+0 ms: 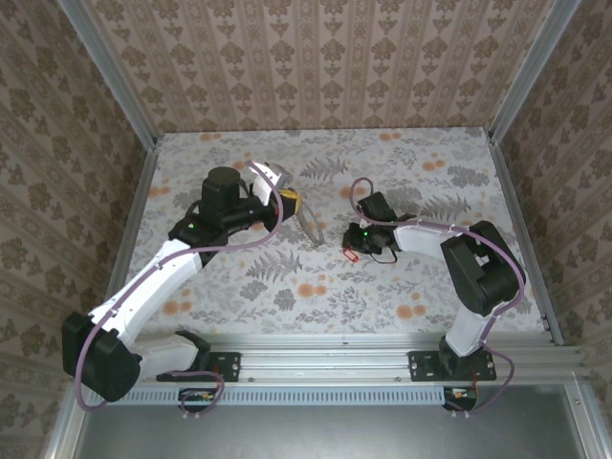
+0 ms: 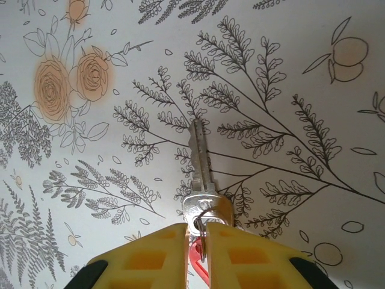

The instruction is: Put the keys on the keyring

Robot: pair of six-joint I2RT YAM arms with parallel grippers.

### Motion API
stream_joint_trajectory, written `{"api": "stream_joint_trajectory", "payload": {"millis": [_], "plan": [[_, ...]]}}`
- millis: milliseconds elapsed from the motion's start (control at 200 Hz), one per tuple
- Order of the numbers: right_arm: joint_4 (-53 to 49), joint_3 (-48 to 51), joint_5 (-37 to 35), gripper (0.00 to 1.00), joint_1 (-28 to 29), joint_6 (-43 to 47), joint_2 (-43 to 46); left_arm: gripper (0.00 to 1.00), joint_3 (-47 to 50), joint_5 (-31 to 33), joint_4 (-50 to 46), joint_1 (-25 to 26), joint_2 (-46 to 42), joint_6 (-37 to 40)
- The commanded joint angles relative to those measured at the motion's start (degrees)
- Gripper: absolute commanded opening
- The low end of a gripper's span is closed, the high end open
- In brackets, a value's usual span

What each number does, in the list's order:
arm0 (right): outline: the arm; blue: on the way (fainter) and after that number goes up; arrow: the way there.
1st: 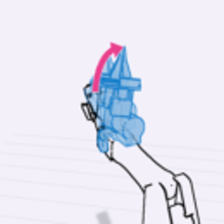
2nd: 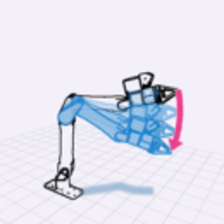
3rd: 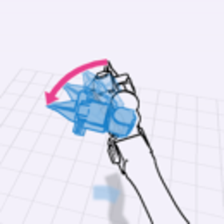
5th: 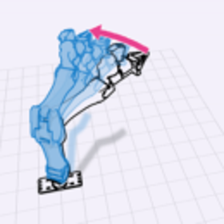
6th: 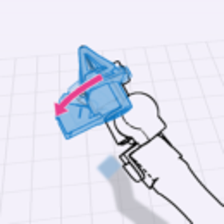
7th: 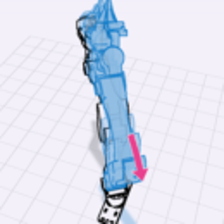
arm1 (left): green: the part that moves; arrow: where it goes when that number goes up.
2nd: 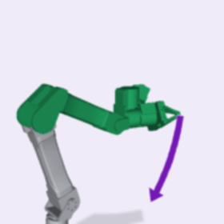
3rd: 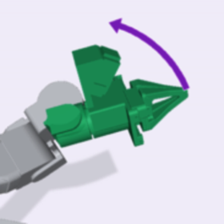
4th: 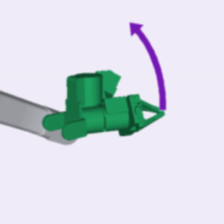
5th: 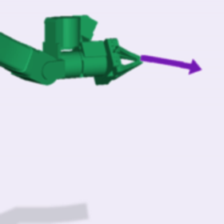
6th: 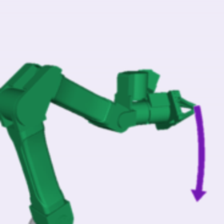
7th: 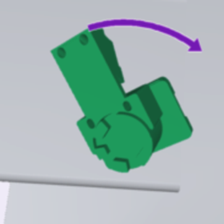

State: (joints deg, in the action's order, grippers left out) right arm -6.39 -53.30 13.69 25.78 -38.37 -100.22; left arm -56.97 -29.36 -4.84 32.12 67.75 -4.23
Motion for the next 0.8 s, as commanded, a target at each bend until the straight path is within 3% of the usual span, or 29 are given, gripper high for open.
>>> {"api": "stream_joint_trajectory", "payload": {"millis": [0,490,615,750,795], "plan": [[0.31,0.49,1.45,0.17,0.5,-0.98,1.17,0.0,0.11,-1.29,3.19,-0.57,-1.21,-0.85],[0.68,1.62,1.09,0.17,0.76,-1.19,0.44,0.0,0.02,-1.4,3.17,-0.75,-1.48,-0.94],[-0.08,1.42,0.48,0.14,0.76,-0.78,0.8,0.0,-0.07,-1.56,3.17,-0.74,-1.48,-0.93],[-1.05,1.14,-0.18,0.0,0.76,-0.33,1.62,0.0,-0.15,-1.76,3.06,-0.74,-1.3,-0.96],[-1.46,1.03,-0.53,0.0,0.72,-0.05,2.45,0.0,-0.32,-1.92,2.9,-0.74,-1.21,-0.91]]}}
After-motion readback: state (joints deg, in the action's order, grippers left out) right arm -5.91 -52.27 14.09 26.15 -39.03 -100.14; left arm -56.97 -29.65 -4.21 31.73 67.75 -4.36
